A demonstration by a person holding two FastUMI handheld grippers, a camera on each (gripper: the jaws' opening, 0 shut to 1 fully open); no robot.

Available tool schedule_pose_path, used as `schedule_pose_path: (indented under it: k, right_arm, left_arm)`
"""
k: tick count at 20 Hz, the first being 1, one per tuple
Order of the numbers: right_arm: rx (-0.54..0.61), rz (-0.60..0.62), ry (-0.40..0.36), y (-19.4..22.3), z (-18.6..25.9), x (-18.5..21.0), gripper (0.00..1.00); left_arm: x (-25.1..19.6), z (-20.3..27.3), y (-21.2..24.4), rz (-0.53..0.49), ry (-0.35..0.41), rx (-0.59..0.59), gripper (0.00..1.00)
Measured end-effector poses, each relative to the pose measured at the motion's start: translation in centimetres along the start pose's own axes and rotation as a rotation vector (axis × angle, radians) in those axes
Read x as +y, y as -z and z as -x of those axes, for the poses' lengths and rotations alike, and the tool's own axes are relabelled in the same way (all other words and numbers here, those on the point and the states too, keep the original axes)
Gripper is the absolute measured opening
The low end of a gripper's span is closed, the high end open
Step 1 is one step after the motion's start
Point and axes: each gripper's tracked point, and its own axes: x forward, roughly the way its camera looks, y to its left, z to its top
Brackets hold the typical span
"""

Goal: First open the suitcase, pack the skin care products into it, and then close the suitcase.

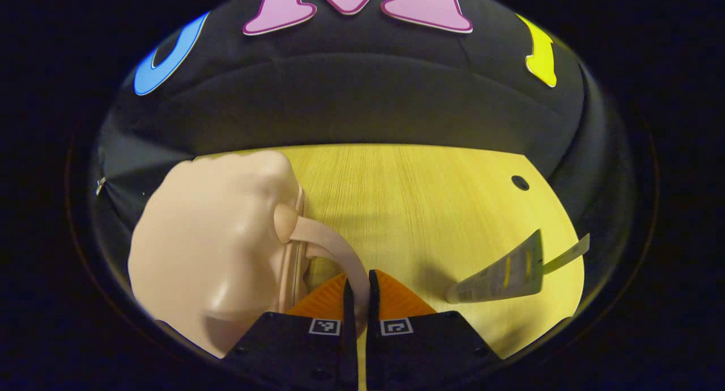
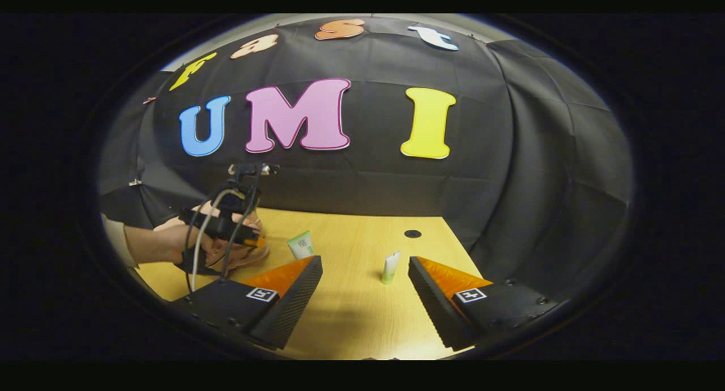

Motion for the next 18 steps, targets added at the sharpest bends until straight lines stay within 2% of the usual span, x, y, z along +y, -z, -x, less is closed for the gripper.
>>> schedule_pose_path:
  k: [3, 6, 8, 10, 13, 15, 18]
  right_arm:
    - [-0.021, 0.013, 0.004, -1.0, 0.4, 0.8, 0.97]
    - [-0.039, 0.012, 0.004, -1.9, 0.7, 2.3, 0.97]
    - [-0.042, 0.018, 0.004, -2.2, 1.0, 3.4, 1.0]
    - [-0.039, 0.021, 0.006, -2.3, 1.3, 4.5, 0.97]
    - [-0.023, -0.018, 0.015, -1.8, 1.6, 6.3, 0.98]
    - [0.001, -0.003, 0.055, -0.8, 1.4, 6.5, 0.97]
    - [0.03, -0.021, 0.114, 1.1, 1.6, 7.6, 0.97]
  left_arm:
    - [3.1, 6.1, -6.1, 0.001, 0.041, -0.094, 0.11]
    - [11.4, 13.0, -10.9, -0.024, 0.042, -0.14, 0.1]
    - [18.7, 15.8, -12.5, -0.026, -0.012, -0.153, 0.11]
    - [27.7, 17.5, -13.0, -0.038, -0.127, -0.159, 0.11]
    - [39.8, 17.4, -12.7, -0.001, -0.24, -0.169, 0.1]
    - [45.8, 16.4, -11.1, 0.046, -0.231, -0.187, 0.1]
    - [51.6, 12.1, -7.6, 0.157, -0.209, -0.208, 0.1]
